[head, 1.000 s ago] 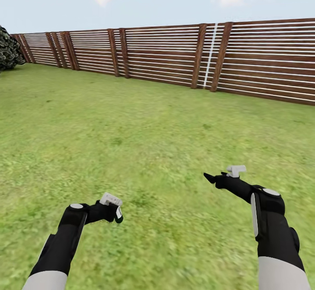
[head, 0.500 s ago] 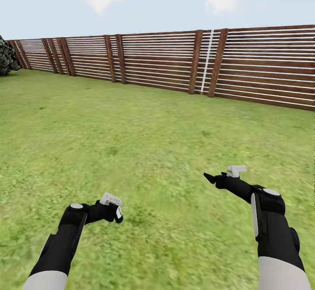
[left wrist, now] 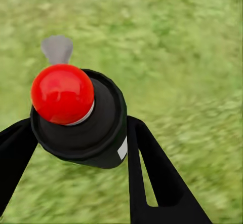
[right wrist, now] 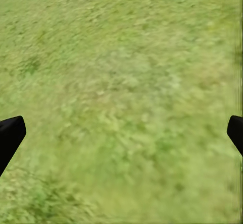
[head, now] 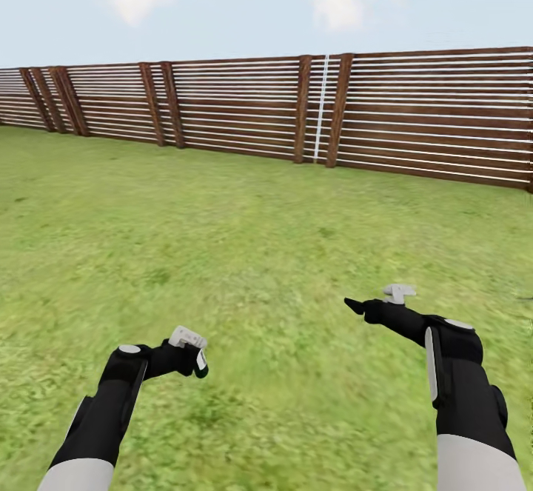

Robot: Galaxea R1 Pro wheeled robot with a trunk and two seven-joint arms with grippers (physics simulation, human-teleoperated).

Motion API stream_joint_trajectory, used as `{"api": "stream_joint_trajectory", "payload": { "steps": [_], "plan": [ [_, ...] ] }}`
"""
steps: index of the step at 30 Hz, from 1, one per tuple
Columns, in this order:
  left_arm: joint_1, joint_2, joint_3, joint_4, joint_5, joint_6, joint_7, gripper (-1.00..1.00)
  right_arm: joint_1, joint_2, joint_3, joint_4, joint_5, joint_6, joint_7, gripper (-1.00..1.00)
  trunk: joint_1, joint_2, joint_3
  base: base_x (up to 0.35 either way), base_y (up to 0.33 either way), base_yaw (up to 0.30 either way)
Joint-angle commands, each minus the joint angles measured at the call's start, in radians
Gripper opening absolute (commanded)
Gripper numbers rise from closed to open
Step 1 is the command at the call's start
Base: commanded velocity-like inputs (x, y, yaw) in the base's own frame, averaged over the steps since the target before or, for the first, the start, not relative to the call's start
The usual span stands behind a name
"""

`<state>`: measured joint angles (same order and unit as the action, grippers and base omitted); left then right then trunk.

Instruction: Pick up the pesticide atomizer in the garden and spray insectifuge to fully cover both potted plants in the garden.

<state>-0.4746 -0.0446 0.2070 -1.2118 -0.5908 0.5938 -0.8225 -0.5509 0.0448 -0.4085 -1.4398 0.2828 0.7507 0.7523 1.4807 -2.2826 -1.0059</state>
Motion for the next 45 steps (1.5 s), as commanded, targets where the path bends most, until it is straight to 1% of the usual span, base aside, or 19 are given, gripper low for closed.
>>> {"api": "stream_joint_trajectory", "payload": {
  "steps": [1,9,23,26,29,37,39,41,42,45],
  "plan": [
    [-0.001,-0.001,0.003,-0.002,-0.006,0.004,-0.009,-1.0,-0.001,0.001,-0.003,-0.001,0.01,0.002,0.01,1.0,0.0,0.0,0.0,0.348,0.0,-0.223],
    [-0.001,-0.001,0.003,-0.002,-0.006,0.004,-0.009,-1.0,-0.001,0.003,-0.003,-0.001,0.01,0.003,0.01,1.0,0.0,0.0,0.007,0.348,0.0,-0.217],
    [-0.001,-0.001,0.004,-0.001,-0.007,0.004,-0.009,-1.0,-0.001,0.004,-0.004,0.002,0.018,0.001,-0.008,1.0,0.0,0.0,0.008,0.348,0.0,-0.014],
    [-0.001,-0.001,0.003,-0.001,-0.006,0.004,-0.009,-1.0,-0.001,0.005,-0.003,0.002,0.018,0.001,-0.04,1.0,0.0,0.0,0.008,0.348,0.0,0.0],
    [-0.001,-0.001,0.004,-0.001,-0.006,0.004,-0.009,-1.0,-0.001,0.005,0.001,0.002,0.018,0.001,-0.096,1.0,0.0,0.0,0.008,0.348,0.0,0.0],
    [-0.001,-0.001,0.005,-0.001,-0.006,0.004,-0.01,-1.0,-0.002,0.006,0.002,0.007,0.014,-0.012,-0.113,1.0,0.0,0.0,0.008,0.348,0.0,0.0],
    [-0.001,-0.001,0.004,-0.001,-0.006,0.004,-0.01,-1.0,-0.005,0.006,0.003,0.011,0.014,-0.013,-0.151,1.0,0.0,0.0,0.008,0.348,0.0,0.0],
    [-0.001,-0.001,0.004,-0.001,-0.006,0.004,-0.01,-1.0,-0.006,0.007,0.004,0.013,0.011,-0.013,-0.233,1.0,0.0,0.0,0.008,0.348,0.0,0.0],
    [-0.001,-0.001,0.004,0.0,-0.006,0.004,-0.01,-1.0,-0.006,0.007,0.005,0.015,0.01,-0.014,-0.321,1.0,0.0,0.0,0.008,0.348,0.0,0.0],
    [-0.001,-0.001,0.004,-0.001,-0.006,0.004,-0.01,-1.0,-0.007,0.007,0.006,0.016,0.009,-0.014,-0.491,1.0,0.0,0.0,0.008,0.347,0.0,0.0]
  ]
}}
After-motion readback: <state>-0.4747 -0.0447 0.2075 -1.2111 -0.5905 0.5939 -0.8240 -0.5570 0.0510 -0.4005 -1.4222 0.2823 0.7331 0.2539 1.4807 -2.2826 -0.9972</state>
